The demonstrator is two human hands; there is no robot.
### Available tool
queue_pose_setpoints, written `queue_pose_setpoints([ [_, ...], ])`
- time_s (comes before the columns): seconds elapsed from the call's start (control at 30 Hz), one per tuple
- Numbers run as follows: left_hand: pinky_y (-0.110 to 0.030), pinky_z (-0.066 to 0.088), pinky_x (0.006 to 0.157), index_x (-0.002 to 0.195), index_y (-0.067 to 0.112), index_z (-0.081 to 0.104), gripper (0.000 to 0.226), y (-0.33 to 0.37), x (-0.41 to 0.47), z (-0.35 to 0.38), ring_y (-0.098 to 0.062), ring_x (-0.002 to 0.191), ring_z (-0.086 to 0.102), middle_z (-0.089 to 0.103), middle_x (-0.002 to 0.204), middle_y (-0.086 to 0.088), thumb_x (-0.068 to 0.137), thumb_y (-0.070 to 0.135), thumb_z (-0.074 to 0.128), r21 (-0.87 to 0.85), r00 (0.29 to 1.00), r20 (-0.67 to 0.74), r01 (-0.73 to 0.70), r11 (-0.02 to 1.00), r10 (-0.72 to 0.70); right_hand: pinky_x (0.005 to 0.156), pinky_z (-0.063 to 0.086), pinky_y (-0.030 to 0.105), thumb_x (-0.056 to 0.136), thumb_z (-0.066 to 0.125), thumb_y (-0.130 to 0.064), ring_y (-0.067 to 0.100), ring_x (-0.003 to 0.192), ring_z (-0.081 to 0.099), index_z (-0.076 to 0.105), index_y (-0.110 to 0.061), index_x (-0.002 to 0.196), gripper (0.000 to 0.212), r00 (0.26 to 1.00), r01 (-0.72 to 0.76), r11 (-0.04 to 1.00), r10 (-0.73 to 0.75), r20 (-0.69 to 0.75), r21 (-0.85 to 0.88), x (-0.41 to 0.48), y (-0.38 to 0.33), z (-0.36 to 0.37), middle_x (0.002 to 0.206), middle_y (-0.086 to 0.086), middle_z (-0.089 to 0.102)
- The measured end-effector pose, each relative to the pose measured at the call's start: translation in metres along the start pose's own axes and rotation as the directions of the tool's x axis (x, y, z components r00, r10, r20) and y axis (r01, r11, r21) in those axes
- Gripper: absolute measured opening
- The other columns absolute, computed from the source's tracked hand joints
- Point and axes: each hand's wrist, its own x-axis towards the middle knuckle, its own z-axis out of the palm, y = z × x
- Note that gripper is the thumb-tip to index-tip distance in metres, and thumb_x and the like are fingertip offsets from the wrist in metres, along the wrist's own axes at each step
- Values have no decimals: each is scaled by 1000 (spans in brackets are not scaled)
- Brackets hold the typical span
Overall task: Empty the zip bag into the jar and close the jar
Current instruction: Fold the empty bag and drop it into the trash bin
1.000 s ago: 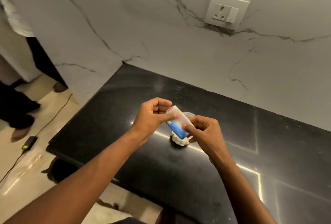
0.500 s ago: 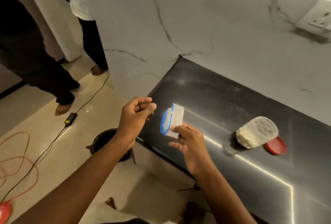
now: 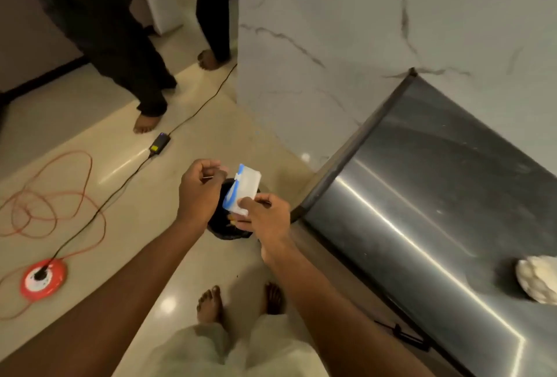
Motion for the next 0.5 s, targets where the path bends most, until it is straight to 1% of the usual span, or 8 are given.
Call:
queue_pose_setpoints([
  [0.07, -51, 58, 97, 111, 19, 72, 17, -33, 24, -5, -23, 99, 70, 76, 109, -8, 95, 12, 71, -8, 997, -31, 67, 998, -67, 51, 59, 28, 87, 78, -12, 21, 67, 80, 66, -7, 103, 21, 999, -34, 989, 30, -26, -146, 44, 28, 13, 94, 12, 78],
  [0.13, -49, 60, 96, 106, 19, 72, 14, -75, 49, -10, -24, 97, 70, 76, 108, -12, 94, 13, 74, -28, 989, -43, 141, 990, -142, 57, 63, 33, 86, 79, -14, 23, 74, 79, 67, -13, 96, 16, 997, -52, 944, 33, -63, -327, 92, 65, 20, 95, 11, 76],
  [0.2, -43, 60, 94, 102, 20, 72, 11, -123, 72, -14, -19, 91, 71, 76, 100, -7, 94, 13, 75, -29, 981, -46, 190, 981, -191, 69, 66, 44, 87, 78, -15, 29, 80, 77, 64, -17, 85, 14, 994, -95, 878, 55, -99, -468, 140, 108, 20, 93, 13, 76],
  [0.27, -38, 58, 85, 104, 15, 72, 10, -168, 93, -15, -11, 85, 68, 74, 96, -3, 95, 15, 76, -13, 973, -38, 228, 974, -228, 68, 67, 45, 89, 76, -14, 29, 72, 76, 63, -14, 84, 14, 983, -181, 839, 131, -132, -513, 183, 147, 17, 89, 16, 76],
  [0.33, -31, 52, 79, 108, 11, 72, 15, -212, 114, -16, -11, 85, 67, 74, 101, -6, 95, 18, 77, 1, 965, -28, 261, 965, -261, 64, 66, 42, 90, 75, -12, 27, 65, 74, 67, -6, 93, 10, 968, -248, 818, 191, -161, -519, 223, 182, 18, 85, 17, 75],
  [0.4, -26, 50, 76, 109, 9, 73, 17, -248, 131, -16, -14, 87, 67, 75, 103, -7, 95, 17, 77, 16, 961, -29, 277, 961, -276, 60, 64, 37, 91, 74, -11, 23, 61, 72, 68, 0, 109, 21, 960, -279, 818, 227, -164, -503, 259, 210, 21, 85, 15, 74],
  [0.43, -23, 49, 75, 109, 8, 73, 17, -266, 139, -17, -13, 87, 67, 74, 101, -6, 95, 17, 77, 27, 960, -34, 279, 960, -278, 62, 64, 37, 93, 72, -10, 22, 63, 72, 67, 3, 117, 28, 957, -290, 821, 246, -152, -492, 276, 225, 24, 90, 17, 75],
  [0.5, -21, 49, 74, 109, 8, 73, 18, -296, 150, -16, -10, 86, 67, 73, 96, -3, 95, 18, 77, 54, 959, -46, 283, 958, -281, 76, 65, 41, 98, 69, -11, 26, 79, 75, 61, 5, 130, 37, 949, -316, 828, 287, -134, -462, 305, 249, 29, 108, 23, 75],
])
